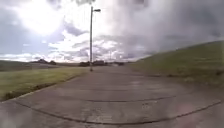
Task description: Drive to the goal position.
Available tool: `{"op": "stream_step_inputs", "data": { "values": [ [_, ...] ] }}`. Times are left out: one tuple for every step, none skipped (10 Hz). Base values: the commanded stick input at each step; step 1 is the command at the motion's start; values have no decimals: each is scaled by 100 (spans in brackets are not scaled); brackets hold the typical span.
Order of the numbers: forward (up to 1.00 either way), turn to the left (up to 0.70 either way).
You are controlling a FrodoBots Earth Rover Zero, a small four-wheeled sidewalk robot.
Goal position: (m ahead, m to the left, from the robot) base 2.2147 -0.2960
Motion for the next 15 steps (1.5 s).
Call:
{"op": "stream_step_inputs", "data": {
  "values": [
    [100,0],
    [100,0],
    [100,0],
    [100,0],
    [100,0],
    [100,0],
    [100,0],
    [100,0],
    [100,0],
    [100,0],
    [100,0],
    [100,0],
    [100,0],
    [100,0],
    [94,0]
  ]
}}
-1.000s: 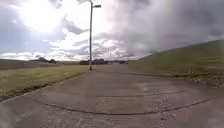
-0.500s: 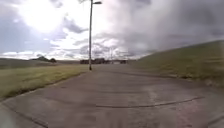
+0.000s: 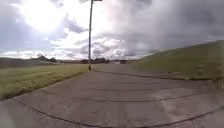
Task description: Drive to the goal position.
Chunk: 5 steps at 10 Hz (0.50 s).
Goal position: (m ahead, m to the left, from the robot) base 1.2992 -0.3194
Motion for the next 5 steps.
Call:
{"op": "stream_step_inputs", "data": {
  "values": [
    [84,0],
    [73,0],
    [63,0],
    [52,0],
    [42,0]
  ]
}}
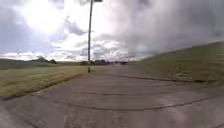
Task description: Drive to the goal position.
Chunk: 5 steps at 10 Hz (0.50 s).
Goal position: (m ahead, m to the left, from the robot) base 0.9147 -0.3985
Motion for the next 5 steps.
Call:
{"op": "stream_step_inputs", "data": {
  "values": [
    [31,0],
    [21,0],
    [10,0],
    [0,0],
    [0,0]
  ]
}}
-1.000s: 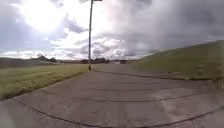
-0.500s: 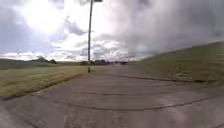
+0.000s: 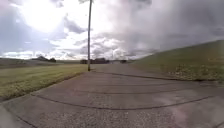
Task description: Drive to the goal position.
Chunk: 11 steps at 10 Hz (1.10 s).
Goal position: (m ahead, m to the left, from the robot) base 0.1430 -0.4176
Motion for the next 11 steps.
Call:
{"op": "stream_step_inputs", "data": {
  "values": [
    [0,0],
    [0,0],
    [0,0],
    [0,0],
    [0,0],
    [0,0],
    [0,0],
    [6,0],
    [52,0],
    [97,0],
    [100,0]
  ]
}}
